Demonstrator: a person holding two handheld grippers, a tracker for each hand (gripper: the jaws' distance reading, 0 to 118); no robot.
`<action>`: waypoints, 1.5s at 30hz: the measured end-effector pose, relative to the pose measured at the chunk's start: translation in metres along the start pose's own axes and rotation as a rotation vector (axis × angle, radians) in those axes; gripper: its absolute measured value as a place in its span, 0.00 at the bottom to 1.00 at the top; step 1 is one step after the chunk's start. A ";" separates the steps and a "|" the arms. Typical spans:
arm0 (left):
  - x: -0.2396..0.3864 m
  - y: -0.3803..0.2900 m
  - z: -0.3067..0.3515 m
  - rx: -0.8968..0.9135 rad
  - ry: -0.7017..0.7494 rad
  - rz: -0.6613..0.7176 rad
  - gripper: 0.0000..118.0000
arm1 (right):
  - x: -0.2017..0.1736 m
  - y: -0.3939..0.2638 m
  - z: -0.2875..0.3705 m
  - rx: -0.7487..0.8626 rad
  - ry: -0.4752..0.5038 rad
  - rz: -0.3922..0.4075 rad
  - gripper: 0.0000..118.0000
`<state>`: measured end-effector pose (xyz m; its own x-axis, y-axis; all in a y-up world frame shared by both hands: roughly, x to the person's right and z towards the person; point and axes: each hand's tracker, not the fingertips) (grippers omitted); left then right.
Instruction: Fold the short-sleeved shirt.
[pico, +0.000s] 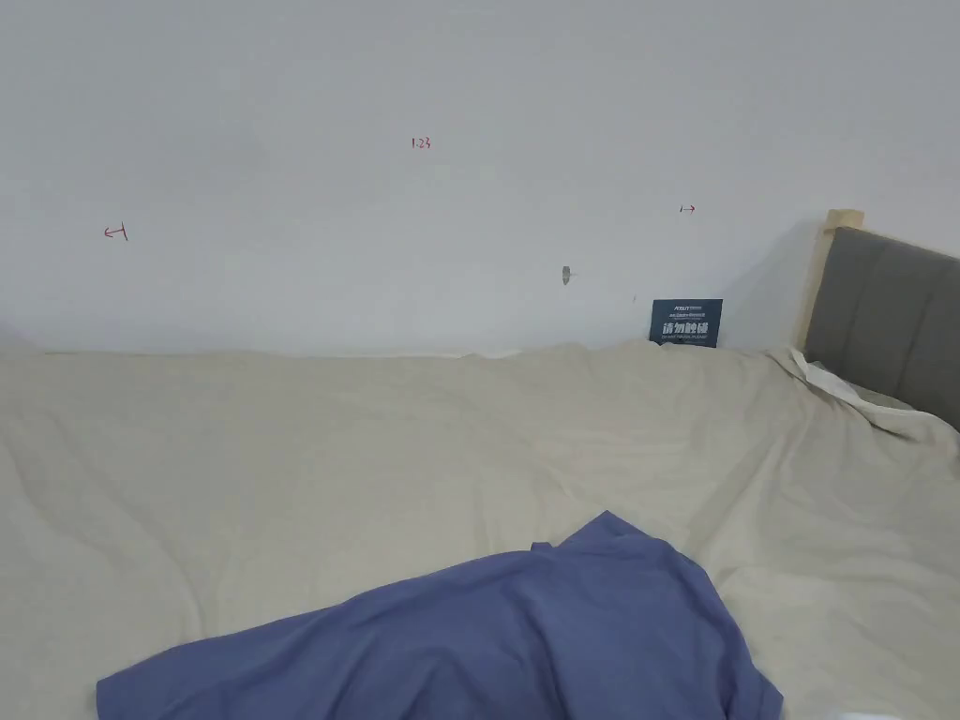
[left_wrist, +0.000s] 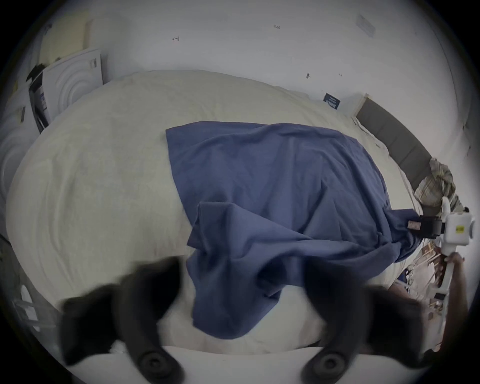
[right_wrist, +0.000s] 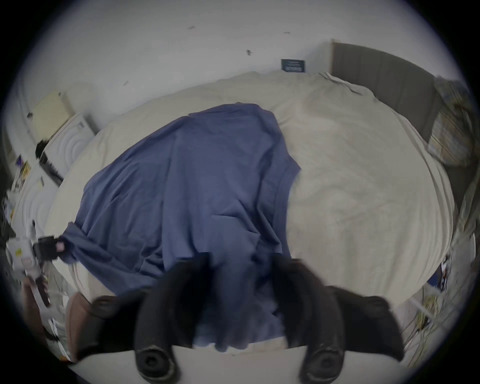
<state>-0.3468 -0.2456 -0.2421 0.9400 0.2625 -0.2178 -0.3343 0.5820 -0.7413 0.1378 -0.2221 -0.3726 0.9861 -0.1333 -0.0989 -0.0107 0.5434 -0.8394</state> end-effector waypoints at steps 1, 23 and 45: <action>0.001 -0.001 0.004 0.020 -0.019 0.009 1.00 | 0.002 -0.002 0.002 0.015 -0.008 -0.023 0.56; 0.031 0.068 0.077 0.415 -0.010 -0.079 0.00 | -0.014 0.125 0.108 0.517 0.265 0.058 0.00; -0.016 0.062 0.013 0.279 0.084 0.032 0.00 | -0.007 0.338 -0.224 -0.238 0.038 -0.083 0.84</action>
<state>-0.3831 -0.2035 -0.2765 0.9272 0.2261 -0.2985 -0.3585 0.7667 -0.5327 0.0903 -0.2231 -0.7758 0.9784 -0.2029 -0.0405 0.0271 0.3198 -0.9471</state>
